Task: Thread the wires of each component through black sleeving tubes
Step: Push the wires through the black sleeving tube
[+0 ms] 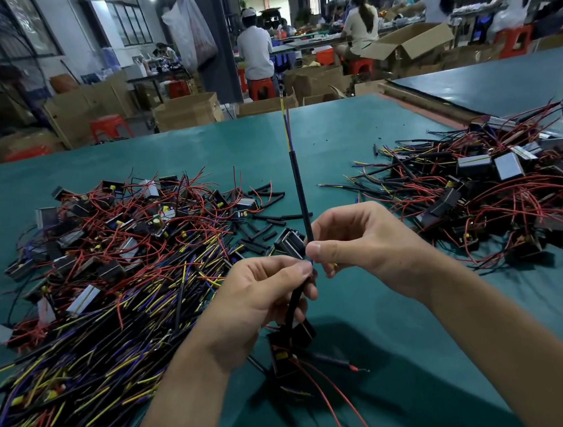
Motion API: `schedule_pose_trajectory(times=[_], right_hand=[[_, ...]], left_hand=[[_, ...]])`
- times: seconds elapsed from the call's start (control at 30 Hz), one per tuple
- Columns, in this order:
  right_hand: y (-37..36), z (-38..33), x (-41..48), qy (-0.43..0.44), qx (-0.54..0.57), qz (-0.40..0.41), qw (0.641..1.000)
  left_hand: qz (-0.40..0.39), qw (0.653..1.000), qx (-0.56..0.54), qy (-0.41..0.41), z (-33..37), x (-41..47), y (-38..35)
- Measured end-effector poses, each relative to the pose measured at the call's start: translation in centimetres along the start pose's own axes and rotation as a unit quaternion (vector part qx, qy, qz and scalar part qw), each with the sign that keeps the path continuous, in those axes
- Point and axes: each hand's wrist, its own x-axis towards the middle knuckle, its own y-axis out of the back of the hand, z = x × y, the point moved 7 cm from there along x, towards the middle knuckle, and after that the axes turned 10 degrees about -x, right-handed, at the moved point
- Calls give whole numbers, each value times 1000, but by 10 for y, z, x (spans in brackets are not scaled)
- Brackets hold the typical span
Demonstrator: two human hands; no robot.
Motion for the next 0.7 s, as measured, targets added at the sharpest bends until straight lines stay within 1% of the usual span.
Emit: schedule_pose_trajectory(times=[0.1, 0.23, 0.33, 0.47, 0.6, 0.7], right_hand=[[2, 1, 1, -7, -18, 11, 1000], [4, 1, 1, -1, -28, 20, 999], [3, -2, 1, 11, -18, 22, 1000], [0, -6, -1, 26, -11, 13, 1000], [-1, -8, -2, 30, -5, 8, 999], [0, -8, -2, 27, -3, 12, 1000]], left_hand=[[20, 999, 22, -28, 4, 0, 4], [28, 998, 41, -39, 6, 0, 4], [17, 999, 41, -20, 4, 0, 2], [-18, 998, 54, 19, -1, -3, -5], [-28, 999, 32, 18, 0, -2, -5], [-10, 1000, 10, 5, 1, -1, -1]])
